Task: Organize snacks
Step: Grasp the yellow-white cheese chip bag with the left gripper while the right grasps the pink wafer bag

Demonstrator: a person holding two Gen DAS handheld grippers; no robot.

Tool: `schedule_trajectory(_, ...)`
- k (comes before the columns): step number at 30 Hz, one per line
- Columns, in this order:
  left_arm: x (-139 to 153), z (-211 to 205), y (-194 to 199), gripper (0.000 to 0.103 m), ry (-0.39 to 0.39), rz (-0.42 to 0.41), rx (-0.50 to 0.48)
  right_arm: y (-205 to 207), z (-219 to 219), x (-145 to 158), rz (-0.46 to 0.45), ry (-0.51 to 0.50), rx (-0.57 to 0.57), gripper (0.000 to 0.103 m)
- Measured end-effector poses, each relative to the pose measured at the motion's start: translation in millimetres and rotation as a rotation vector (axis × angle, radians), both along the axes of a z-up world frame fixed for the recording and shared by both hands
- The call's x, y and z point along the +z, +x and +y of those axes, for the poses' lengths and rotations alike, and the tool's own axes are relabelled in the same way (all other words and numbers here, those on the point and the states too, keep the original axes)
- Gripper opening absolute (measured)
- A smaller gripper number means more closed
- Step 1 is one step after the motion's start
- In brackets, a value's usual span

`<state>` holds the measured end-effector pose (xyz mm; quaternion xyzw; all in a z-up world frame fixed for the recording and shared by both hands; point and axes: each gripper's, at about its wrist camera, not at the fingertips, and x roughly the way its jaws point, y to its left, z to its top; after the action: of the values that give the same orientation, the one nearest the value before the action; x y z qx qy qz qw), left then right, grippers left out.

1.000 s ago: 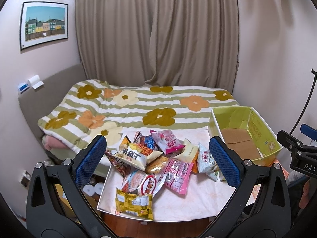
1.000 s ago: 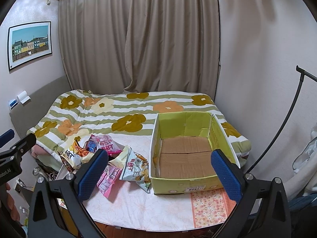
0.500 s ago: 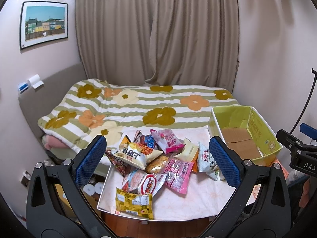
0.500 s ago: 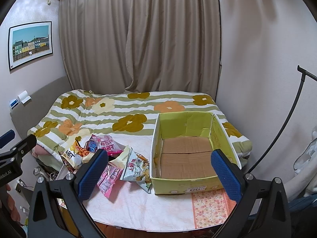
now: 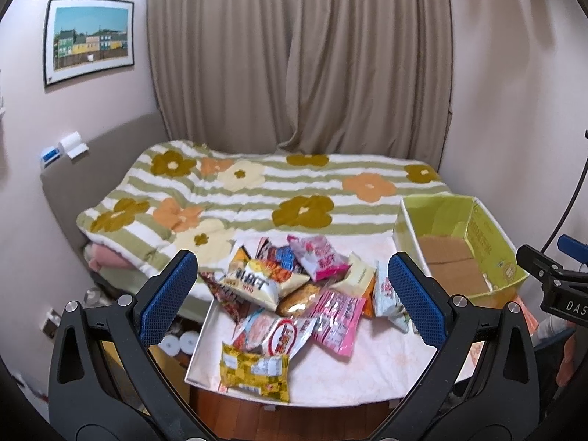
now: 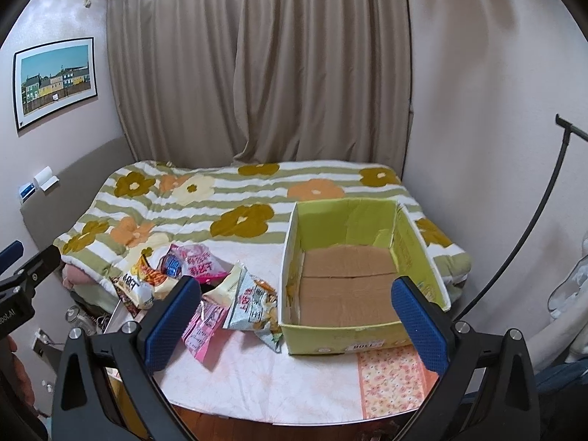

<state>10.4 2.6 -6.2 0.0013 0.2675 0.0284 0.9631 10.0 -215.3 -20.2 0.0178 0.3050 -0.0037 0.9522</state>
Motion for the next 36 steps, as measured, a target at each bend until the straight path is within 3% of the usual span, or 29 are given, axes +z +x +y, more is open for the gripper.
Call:
schedule_trajectory(8,-37.9,16.4,7.7,0.102,0.049,0.130,0.019,23.5,18.1,-37.9,0.079,0.054,0.103,0.103)
schedule_trajectory(15,-66.5,52.8,53.9,0.102,0.050,0.203,-0.040,53.9,51.4,-83.0,0.208,0.148,0.138,0.103)
schedule_trajectory(26,-142.2,78.0,166.5,0.102,0.062,0.409,-0.249,105.5,96.5,-181.7,0.453,0.385,0.054,0.103)
schedule_trajectory(36,-198.0,75.3,215.6,0.102,0.108,0.532,-0.377,124.9,102.3,-224.5,0.496,0.500,-0.072,0.100)
